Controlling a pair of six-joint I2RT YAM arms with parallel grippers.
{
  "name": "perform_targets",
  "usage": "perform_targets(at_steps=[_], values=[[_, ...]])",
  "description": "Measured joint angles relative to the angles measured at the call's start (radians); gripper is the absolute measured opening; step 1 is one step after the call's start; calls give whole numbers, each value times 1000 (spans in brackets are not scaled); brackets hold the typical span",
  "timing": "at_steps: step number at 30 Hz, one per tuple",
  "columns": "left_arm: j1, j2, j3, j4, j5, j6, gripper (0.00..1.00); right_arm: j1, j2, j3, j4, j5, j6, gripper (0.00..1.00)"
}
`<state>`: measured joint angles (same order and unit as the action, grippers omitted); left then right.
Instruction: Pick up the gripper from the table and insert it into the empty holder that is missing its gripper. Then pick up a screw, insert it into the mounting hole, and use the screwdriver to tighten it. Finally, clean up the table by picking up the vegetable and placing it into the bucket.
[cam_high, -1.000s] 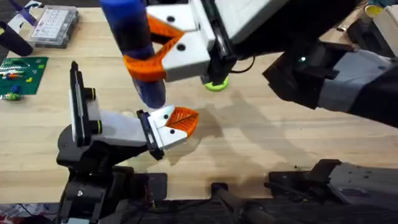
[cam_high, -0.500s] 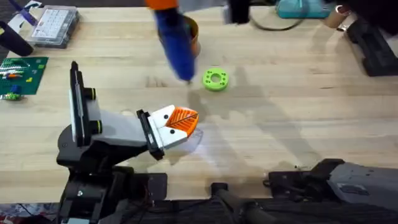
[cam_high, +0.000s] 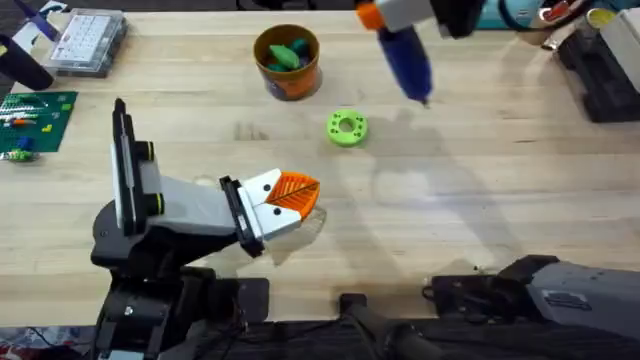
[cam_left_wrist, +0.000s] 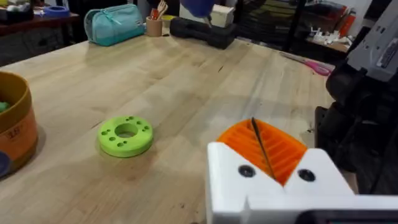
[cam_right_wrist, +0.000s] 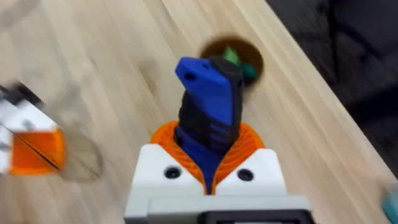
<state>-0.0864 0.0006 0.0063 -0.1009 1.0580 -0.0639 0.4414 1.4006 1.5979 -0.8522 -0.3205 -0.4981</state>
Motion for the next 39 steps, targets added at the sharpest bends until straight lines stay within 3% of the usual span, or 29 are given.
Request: perform_targets(at_steps=[5,11,16,21,26,39], values=[[0,0,0,0,0,0,4,-30,17,0,-160,169,-134,25],[0,0,0,0,0,0,4,-59,123,2,-295,388,-275,25],[0,0,0,0,0,0,4,-65,224,2,-313,508,-345,25],[0,0,0,0,0,0,4,-72,275,2,-313,543,-380,25],[0,0,0,0,0,0,4,-134,293,-26,-282,557,-400,25],[0,0,0,0,-1,0,4,-239,297,-341,-13,564,-474,25]])
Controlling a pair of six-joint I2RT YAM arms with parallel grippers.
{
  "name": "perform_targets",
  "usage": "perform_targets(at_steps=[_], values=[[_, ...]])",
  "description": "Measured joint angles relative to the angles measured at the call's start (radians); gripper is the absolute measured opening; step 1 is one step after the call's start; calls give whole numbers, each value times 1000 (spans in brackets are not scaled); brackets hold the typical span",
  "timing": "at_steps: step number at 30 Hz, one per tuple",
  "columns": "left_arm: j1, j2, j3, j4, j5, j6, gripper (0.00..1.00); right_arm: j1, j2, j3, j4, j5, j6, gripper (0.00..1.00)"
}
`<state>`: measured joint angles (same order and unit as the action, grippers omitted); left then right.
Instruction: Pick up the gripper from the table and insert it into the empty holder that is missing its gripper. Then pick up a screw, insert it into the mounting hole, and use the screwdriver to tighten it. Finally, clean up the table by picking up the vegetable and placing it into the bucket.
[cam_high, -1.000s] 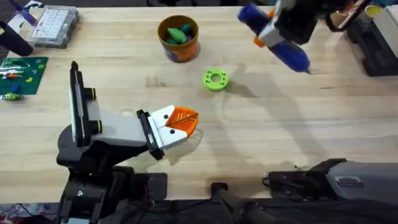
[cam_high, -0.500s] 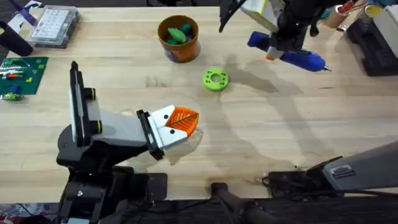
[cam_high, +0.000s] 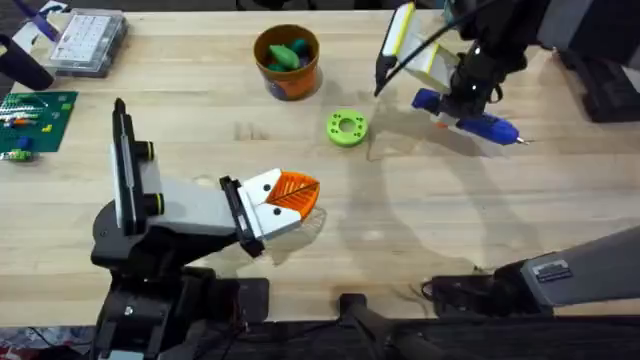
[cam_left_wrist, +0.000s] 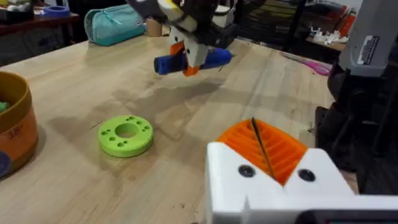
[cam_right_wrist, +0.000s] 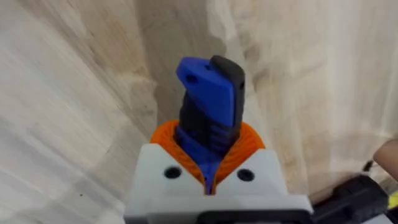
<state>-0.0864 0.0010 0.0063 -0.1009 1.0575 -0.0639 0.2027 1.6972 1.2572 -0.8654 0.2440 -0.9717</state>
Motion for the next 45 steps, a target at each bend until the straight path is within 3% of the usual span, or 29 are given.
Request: perform_targets(at_steps=[8,24,25,28,30,31,34,35,37,39,45], values=[[0,0,0,0,0,0,4,-4,9,-93,87,0,-40,25],[0,0,0,0,0,0,4,-4,64,-99,97,-1,-55,34],[0,0,0,0,0,0,4,-4,71,-99,96,-1,-55,94],[0,0,0,0,0,0,24,-4,79,-99,100,5,-58,537],[0,0,0,0,-2,3,196,-4,73,-99,107,12,-57,839],[0,0,0,0,-2,3,355,-3,68,-99,110,15,-51,950],[0,0,0,0,-1,2,820,0,53,-99,116,17,6,994],[0,0,0,0,-3,-2,881,3,43,-99,118,17,30,995],[0,0,0,3,-10,2,845,10,13,-100,116,17,73,995],[0,0,0,6,-15,2,968,17,-38,-100,115,17,119,995],[0,0,-1,79,-59,-11,987,23,-247,-100,115,17,281,995]])
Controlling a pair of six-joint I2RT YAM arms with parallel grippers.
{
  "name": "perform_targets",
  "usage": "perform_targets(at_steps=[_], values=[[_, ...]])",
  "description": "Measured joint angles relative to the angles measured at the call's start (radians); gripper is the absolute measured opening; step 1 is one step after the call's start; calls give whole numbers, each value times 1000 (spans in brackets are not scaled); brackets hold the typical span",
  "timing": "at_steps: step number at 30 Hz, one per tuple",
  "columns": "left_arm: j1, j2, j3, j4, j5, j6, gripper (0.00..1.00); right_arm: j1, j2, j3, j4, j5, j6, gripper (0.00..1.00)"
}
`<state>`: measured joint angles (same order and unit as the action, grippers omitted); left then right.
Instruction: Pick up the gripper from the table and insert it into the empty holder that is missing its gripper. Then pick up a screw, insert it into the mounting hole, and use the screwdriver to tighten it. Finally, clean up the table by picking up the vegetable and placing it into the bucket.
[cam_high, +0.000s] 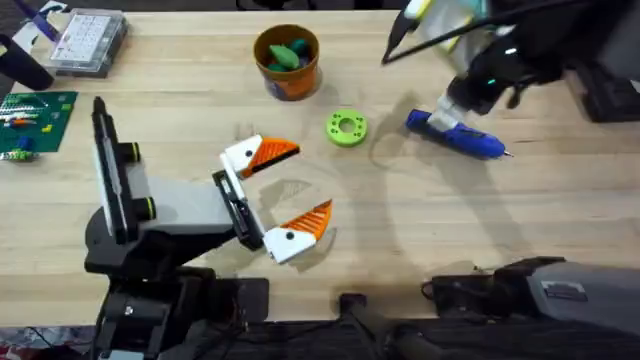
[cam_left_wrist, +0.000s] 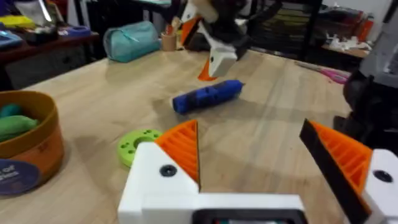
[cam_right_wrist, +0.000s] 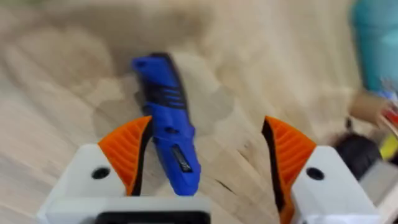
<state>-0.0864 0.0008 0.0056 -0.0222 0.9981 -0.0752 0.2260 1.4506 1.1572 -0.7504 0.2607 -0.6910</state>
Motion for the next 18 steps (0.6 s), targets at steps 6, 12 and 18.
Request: perform_targets(at_steps=[6,12,18], values=[[0,14,42,-10,-178,-29,986,0,-218,0,11,-4,227,995],[0,170,303,-223,-402,-22,987,0,-383,0,-3,-4,423,995],[0,405,651,-638,-646,47,986,0,-477,0,-47,-7,516,995]])
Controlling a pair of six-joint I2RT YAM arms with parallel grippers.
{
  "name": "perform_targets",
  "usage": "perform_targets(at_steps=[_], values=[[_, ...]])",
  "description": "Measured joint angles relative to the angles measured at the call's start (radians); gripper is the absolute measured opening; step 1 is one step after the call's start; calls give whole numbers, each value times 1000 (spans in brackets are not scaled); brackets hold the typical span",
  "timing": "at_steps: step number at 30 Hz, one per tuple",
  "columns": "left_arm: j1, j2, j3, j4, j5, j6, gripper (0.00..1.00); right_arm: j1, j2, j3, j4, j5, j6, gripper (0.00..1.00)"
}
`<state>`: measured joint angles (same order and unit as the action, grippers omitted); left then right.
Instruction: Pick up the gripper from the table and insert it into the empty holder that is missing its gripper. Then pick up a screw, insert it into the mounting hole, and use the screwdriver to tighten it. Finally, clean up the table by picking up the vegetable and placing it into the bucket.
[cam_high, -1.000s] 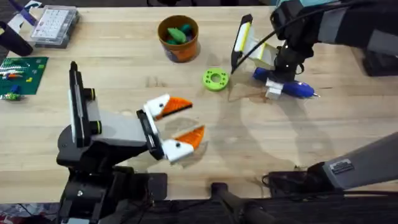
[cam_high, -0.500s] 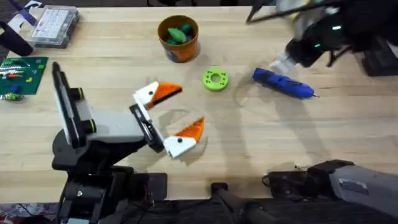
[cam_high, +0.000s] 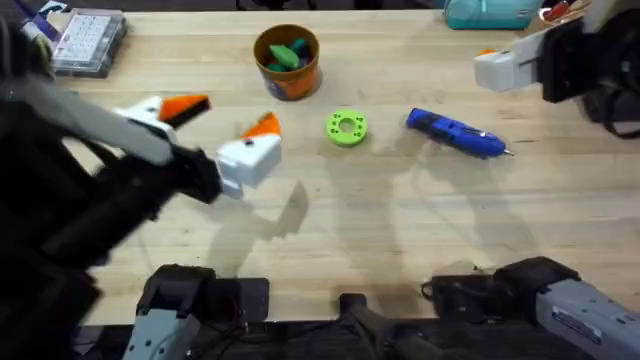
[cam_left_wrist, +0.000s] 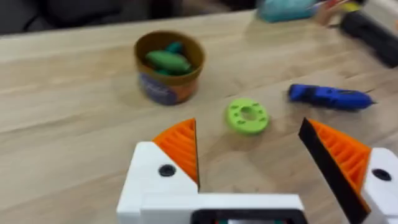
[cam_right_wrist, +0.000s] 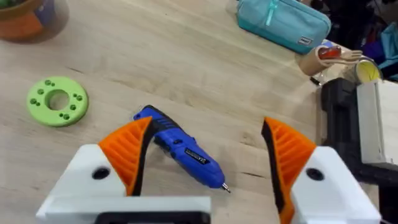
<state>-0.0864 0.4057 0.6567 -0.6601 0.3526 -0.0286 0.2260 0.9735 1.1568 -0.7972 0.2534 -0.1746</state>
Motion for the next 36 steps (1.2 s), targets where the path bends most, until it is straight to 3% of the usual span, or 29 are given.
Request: perform_targets(at_steps=[4,6,13,19,22,26,32,36], values=[[0,120,158,-148,-114,50,987,0,-24,0,-45,0,22,995],[0,157,194,-161,-141,62,987,0,-24,0,-72,-1,27,995],[0,196,211,-206,-179,87,987,0,-20,0,-96,-1,38,995],[16,219,215,-282,-270,67,986,0,-20,0,-127,-1,41,995],[61,271,250,-372,-293,58,986,0,-20,0,-144,-1,41,995],[162,381,367,-512,-318,55,986,0,-20,0,-146,-1,41,995],[324,546,478,-576,-341,52,987,0,-20,0,-146,-1,41,995],[390,650,481,-578,-348,51,987,0,-19,0,-147,-1,41,995]])
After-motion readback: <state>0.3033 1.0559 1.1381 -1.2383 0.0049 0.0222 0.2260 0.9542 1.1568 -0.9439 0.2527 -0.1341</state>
